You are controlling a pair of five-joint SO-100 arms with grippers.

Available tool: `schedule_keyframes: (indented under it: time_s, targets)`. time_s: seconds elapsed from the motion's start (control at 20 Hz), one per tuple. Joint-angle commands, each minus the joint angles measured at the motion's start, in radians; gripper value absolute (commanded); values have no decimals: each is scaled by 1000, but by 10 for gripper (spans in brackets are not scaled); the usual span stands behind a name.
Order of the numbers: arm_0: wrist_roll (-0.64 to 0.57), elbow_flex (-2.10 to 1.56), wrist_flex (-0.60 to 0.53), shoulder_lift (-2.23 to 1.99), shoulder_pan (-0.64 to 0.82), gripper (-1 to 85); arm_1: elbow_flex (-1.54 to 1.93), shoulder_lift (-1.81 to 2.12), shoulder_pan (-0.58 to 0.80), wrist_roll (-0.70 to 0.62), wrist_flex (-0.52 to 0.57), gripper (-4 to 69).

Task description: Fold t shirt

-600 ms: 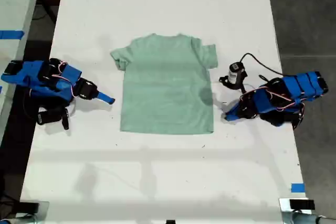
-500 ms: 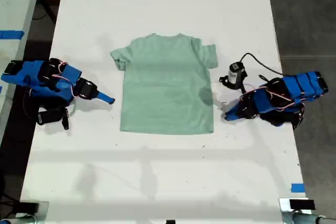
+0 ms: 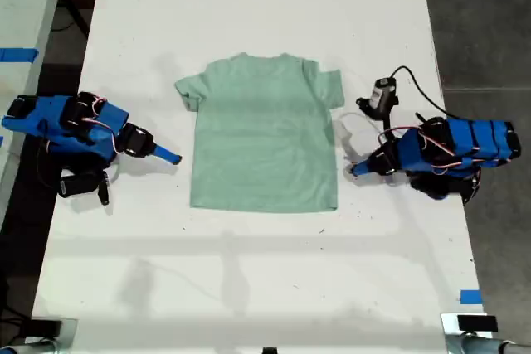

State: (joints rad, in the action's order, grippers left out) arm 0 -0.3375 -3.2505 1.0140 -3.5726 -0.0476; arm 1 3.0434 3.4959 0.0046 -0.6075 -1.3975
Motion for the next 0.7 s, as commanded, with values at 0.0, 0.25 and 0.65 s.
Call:
schedule_keyframes:
  time_s: [0.0, 0.25, 0.65]
  targets:
    - [-6, -41, 3, -6, 213, 1, 44, 11, -17, 354, 20, 35]
    - [28, -41, 2, -8, 742, 3, -95, -15, 28, 348, 147, 18]
    - [26, -41, 2, -8, 1189, 4, -957, -1012, 758, -48, 29, 289]
